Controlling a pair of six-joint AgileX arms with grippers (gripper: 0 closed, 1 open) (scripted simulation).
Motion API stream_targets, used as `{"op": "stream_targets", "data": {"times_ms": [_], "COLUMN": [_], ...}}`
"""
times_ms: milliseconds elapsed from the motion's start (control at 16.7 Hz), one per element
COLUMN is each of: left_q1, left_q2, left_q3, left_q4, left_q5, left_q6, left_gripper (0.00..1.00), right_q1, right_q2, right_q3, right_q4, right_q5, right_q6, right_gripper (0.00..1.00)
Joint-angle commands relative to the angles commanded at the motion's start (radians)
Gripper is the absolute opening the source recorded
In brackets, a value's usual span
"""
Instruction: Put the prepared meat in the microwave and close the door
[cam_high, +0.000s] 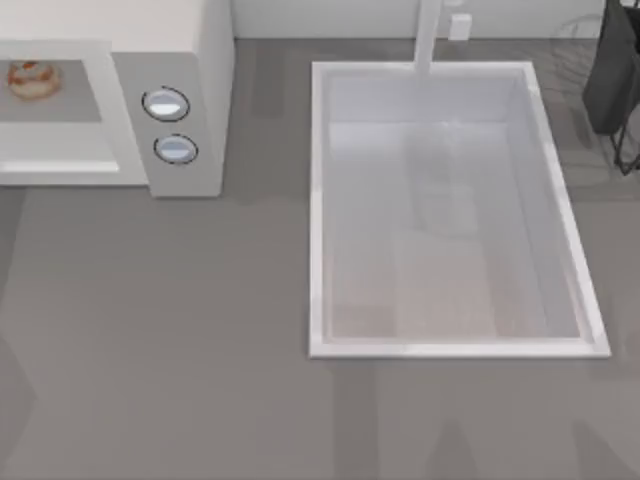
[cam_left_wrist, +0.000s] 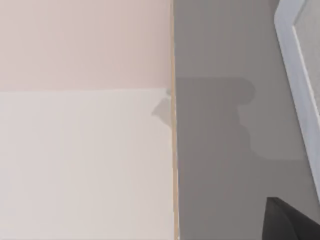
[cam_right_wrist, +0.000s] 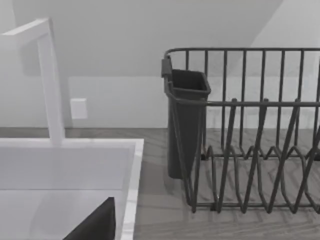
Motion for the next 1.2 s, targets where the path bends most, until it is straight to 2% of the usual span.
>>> {"op": "stream_targets", "data": {"times_ms": [180, 600, 1020, 1200], "left_q1": [0.048, 0.047, 0.051, 0.054], "left_q2": [0.076, 0.084, 0.176, 0.204], "left_q3": [0.059, 0.046, -0.145, -0.201], "left_q4": [-0.034, -0.018, 0.275, 0.349], "left_q5": [0.030, 0.028, 0.031, 0.034], "left_q6": [0.041, 0.043, 0.047, 0.049], "left_gripper": [0.00, 0.00, 0.00, 0.00], "right_q1": [0.000, 0.000, 0.000, 0.000], "right_q2": [0.000, 0.000, 0.000, 0.000], "right_q3": [0.000, 0.000, 0.000, 0.000], "right_q4": [0.000, 0.000, 0.000, 0.000], "right_q5": [0.000, 0.000, 0.000, 0.000], "right_q6": [0.000, 0.000, 0.000, 0.000], "right_gripper": [1.00, 1.00, 1.00, 1.00]}}
